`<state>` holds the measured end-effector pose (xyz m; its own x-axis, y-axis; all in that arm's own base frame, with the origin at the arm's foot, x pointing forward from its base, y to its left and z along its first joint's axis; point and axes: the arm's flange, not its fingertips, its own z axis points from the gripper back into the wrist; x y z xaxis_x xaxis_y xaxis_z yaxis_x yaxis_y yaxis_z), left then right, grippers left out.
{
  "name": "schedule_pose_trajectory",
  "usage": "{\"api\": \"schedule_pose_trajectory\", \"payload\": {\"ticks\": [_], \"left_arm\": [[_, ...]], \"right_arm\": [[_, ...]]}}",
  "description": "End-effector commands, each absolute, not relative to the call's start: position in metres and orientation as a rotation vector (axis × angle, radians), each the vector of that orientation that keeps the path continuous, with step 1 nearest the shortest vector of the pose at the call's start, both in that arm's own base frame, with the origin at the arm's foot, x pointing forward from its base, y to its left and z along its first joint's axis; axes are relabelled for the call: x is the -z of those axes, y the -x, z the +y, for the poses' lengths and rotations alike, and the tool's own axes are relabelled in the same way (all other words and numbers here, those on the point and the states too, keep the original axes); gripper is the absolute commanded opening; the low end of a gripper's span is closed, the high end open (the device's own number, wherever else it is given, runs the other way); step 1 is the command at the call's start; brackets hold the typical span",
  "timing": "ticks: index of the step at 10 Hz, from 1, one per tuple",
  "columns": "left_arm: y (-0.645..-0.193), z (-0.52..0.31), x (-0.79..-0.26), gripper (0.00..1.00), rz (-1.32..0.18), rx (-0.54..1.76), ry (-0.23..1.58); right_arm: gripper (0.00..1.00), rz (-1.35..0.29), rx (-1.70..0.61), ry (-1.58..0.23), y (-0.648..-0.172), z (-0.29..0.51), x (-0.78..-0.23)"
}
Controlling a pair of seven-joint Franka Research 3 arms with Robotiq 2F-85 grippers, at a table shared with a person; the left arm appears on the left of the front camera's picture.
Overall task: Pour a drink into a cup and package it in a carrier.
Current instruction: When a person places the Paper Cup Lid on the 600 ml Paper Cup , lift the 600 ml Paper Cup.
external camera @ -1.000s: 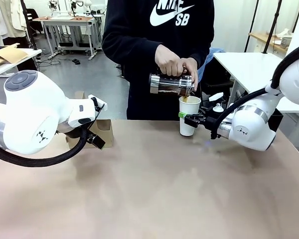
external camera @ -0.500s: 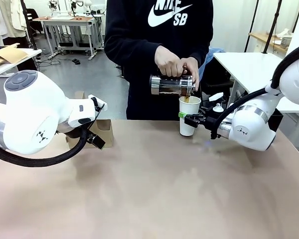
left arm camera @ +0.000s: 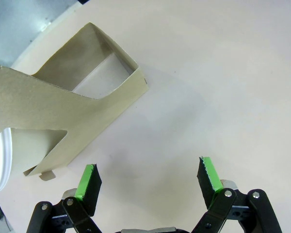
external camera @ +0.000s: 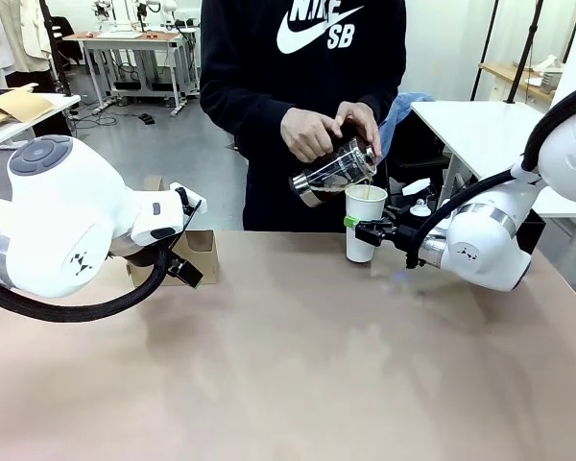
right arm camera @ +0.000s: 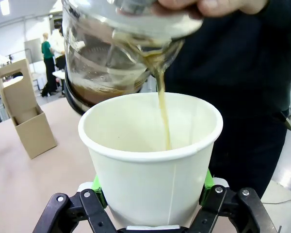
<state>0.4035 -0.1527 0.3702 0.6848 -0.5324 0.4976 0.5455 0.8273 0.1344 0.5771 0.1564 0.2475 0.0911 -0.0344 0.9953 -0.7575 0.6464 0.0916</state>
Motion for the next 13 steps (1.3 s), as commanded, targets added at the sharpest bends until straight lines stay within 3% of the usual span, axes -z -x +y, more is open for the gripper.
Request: {"api": "schedule_pose_trajectory", "payload": {"ticks": [1, 13], "left_arm": [[-0.4035, -0.1520, -0.3704, 1.00, -0.550, 0.603, 0.027], [-0.4035, -0.1520, -0.3704, 1.00, -0.550, 0.603, 0.027]], "right_arm": [[0.81, -1.397, -0.621, -0.721, -0.5774, 0.1583, -0.2506], [0.81, -1.397, -0.621, -0.721, -0.5774, 0.1583, -0.2506]]}}
